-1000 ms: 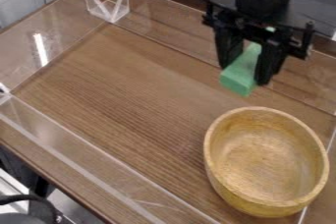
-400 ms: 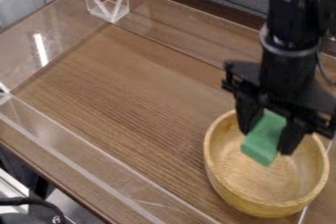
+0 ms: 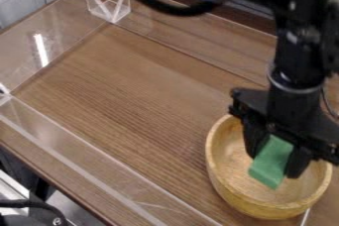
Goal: Put the green block in the brown bowl
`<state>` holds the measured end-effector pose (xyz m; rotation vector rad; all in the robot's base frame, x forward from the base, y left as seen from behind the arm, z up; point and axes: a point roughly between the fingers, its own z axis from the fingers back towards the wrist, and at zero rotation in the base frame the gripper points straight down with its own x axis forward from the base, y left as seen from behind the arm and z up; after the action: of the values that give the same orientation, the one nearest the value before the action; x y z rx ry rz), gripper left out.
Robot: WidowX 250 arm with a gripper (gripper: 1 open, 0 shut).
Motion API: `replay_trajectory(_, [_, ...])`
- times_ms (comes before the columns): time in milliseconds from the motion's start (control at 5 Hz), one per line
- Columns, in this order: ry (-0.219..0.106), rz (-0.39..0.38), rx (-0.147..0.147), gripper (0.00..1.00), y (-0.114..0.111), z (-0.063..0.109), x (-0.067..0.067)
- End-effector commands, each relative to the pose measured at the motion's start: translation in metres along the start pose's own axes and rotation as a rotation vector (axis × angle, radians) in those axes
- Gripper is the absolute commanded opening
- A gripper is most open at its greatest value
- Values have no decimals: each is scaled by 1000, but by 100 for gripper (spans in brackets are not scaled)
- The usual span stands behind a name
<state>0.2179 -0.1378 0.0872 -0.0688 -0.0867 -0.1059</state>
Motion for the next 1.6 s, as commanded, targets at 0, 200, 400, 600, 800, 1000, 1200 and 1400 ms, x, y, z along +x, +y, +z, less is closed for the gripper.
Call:
replay_trajectory(0, [-32,10,-12,0,-4,3,1])
replay_trajectory(200, [-30,14,-14,0,0,4,-1])
replay_trajectory(400, [-29,20,-15,100,5,4,-1])
replay_trajectory(600, [-27,15,-15,100,10,0,0])
replay_trajectory(800, [-24,-3,-18,100,16,-4,2])
replay_trajectory(1000, [-22,-15,-20,100,20,-10,4])
replay_trajectory(1200, [-21,-23,-20,100,25,-14,6])
replay_trajectory(1400, [-20,-29,-20,100,28,-18,8])
